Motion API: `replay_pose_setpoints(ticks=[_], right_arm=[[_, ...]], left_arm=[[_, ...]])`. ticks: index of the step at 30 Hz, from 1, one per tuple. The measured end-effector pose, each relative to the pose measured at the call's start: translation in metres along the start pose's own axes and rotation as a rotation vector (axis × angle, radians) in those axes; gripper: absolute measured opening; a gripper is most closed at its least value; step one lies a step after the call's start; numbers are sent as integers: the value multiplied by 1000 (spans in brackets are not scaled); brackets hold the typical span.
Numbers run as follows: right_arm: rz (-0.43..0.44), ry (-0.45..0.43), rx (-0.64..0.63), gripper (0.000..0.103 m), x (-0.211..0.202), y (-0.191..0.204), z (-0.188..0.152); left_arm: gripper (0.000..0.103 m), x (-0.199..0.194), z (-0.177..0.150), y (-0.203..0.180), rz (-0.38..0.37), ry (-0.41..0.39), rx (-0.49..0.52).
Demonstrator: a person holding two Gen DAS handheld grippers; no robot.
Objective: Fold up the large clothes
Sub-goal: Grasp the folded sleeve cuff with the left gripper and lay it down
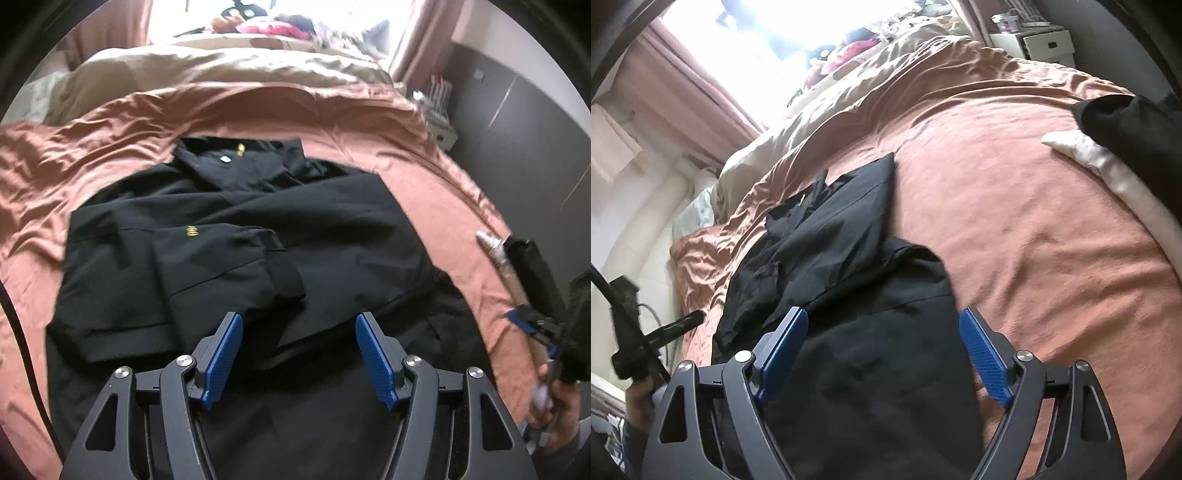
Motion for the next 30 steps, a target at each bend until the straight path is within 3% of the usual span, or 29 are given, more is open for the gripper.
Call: replay_pose_setpoints(ticks=[5,8,12,15,16,18,19,21,30], right_arm=[[31,5,28,83,-3,-6,-5],[25,15,22,83,-1,-9,-8],[23,28,19,83,2,-14,-3],[13,30,18,83,3,-15,-5],[11,33,21,83,7,-15,1],[7,36,24,83,11,-14,5],[5,35,23,83,11,-13,6],[2,34,16,83,15,-10,9],[50,25,-7,83,19,21,6]], left_arm=[[72,58,10,-6,79,115,73],[84,84,11,-2,91,165,72],[84,112,7,8,160,212,80],[80,120,4,18,168,212,75],[67,117,4,23,175,198,69],[55,112,6,29,156,186,49],[42,107,7,32,133,175,29],[38,91,11,39,112,141,3],[38,-2,4,84,123,24,-54]])
Point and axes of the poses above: each gripper's, at about its wrist camera, not at the fingertips, and x roughly the way its jaws point, y to its left, z to its top, the point moved 4 cm from there along x, roughly the way its jaws point, and after that the axes turned 7 degrees about x, right-handed, at the moved point
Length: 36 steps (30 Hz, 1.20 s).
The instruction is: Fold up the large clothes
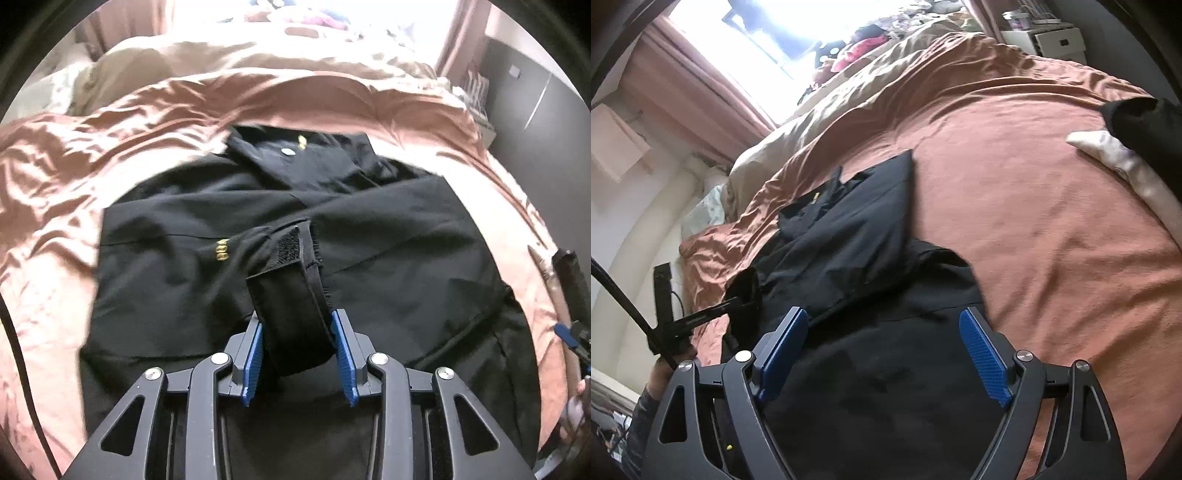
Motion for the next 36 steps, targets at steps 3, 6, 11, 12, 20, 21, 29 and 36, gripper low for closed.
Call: replay_pose_setpoints(ticks=[3,6,11,12,20,21,29,36], right_arm=[[15,1,-16,83,4,14,-5],[26,5,-35,83,9,29,-10],[27,21,-67,83,20,46,-16],[25,24,-72,83,23,48,-16],[-2,44,-83,83,40,56,-19],[-7,46,-84,83,42,57,-18],[-70,33,-73,83,42,49,-15],[-116,18,-41,83,32,29,-11]], left_arm=[[38,-20,-8,22,11,-13,-30],[38,-36,-19,47,40,-16,-60],[40,-50,-42,91,74,3,-137],[41,-52,-47,100,72,4,-160],[58,-46,-66,141,44,1,-255],[58,-42,-66,143,34,3,-259],[58,15,-56,138,5,61,-248],[54,53,-65,140,63,128,-254]])
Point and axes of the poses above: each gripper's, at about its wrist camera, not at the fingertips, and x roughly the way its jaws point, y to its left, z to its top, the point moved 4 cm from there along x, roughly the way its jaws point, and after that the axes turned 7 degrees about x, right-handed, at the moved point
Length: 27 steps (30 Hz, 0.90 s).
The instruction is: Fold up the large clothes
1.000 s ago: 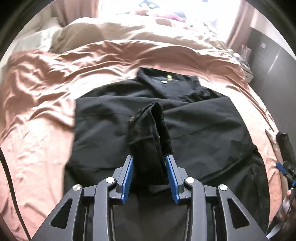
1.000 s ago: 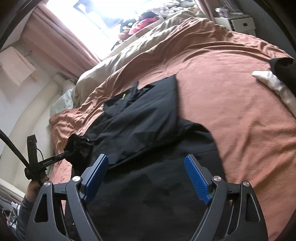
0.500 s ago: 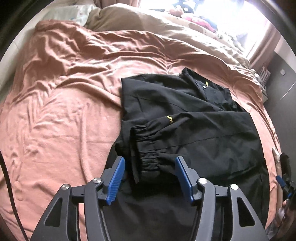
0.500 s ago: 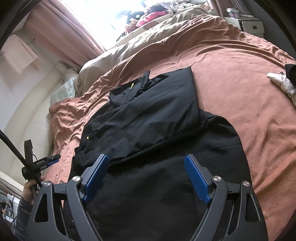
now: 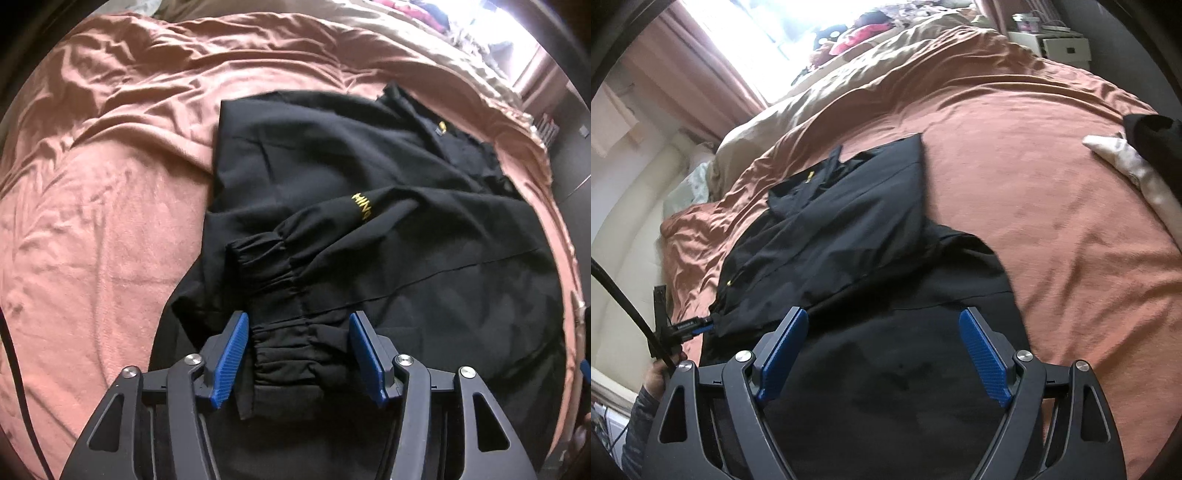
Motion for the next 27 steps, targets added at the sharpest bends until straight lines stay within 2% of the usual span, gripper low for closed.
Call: replay_pose_setpoints(ticks=[1,2,3,4,6,15,21,24,27], right_arm=[[-3,0,7,83,0,-3,0],[-5,0,13,83,0,-6,1],[-5,2,18,83,0,-8,0],[-3,5,23,83,0,-10,1],[4,12,30,83,2,-12,0],[15,17,30,83,9,-10,1],[-1,12,40,83,11,-18,5],[-6,14,40,83,13,-20,7],[-13,18,38,83,17,-20,10]], left_arm=[[41,0,0,0,17,-6,5],[36,-2,-1,0,40,-12,11],[14,-4,0,1,59,-16,13],[7,-5,0,2,78,-13,18],[2,-10,3,1,93,-10,44],[1,-44,32,7,88,-101,34],[0,-41,49,12,102,-110,32],[0,-36,52,19,86,-105,10],[0,-31,51,23,115,-102,26]])
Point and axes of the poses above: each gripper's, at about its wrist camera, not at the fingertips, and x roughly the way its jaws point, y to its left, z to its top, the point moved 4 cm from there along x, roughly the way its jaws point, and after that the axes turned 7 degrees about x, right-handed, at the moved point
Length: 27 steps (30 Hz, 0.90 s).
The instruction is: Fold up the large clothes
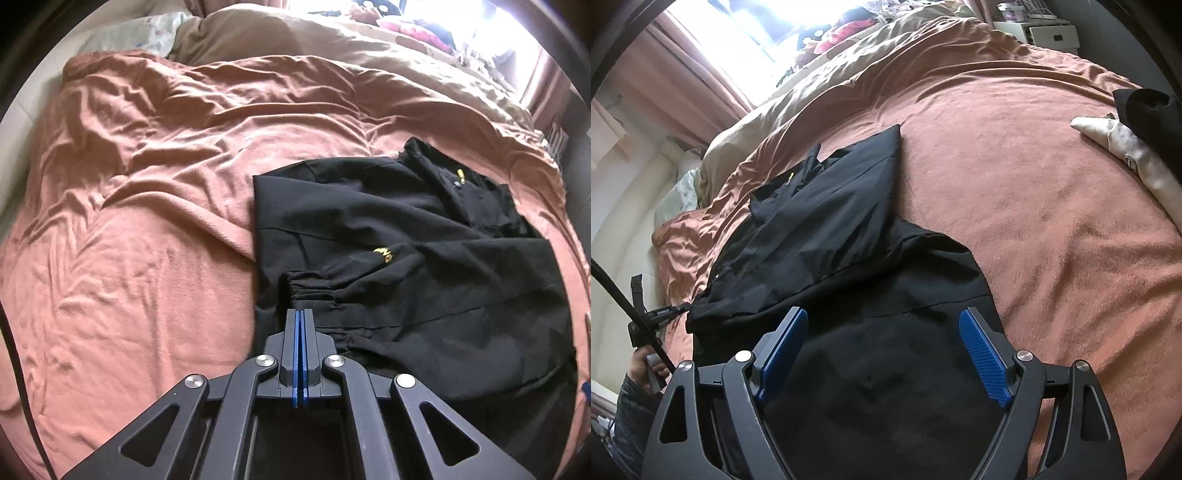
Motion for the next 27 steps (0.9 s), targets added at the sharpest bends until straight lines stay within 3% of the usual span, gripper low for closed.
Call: replay_pose_setpoints(ticks=[11,15,17,21,22,27], right_arm=[[16,22,17,83,33,12,21],[26,83,20,53,61,18,29],[14,107,27,45,75,18,33],[-79,128,6,45,95,14,42],[-86,136,9,45,98,12,44],[-103,139,-21,45,87,25,39]], left_arm=[[0,34,-22,0,15,79,27],[4,15,-24,3,-31,71,6],[11,3,-26,5,-51,58,-12],[54,-27,-39,9,-45,16,9],[58,-33,-42,11,-39,4,16],[58,-56,-64,24,-57,-5,-8]])
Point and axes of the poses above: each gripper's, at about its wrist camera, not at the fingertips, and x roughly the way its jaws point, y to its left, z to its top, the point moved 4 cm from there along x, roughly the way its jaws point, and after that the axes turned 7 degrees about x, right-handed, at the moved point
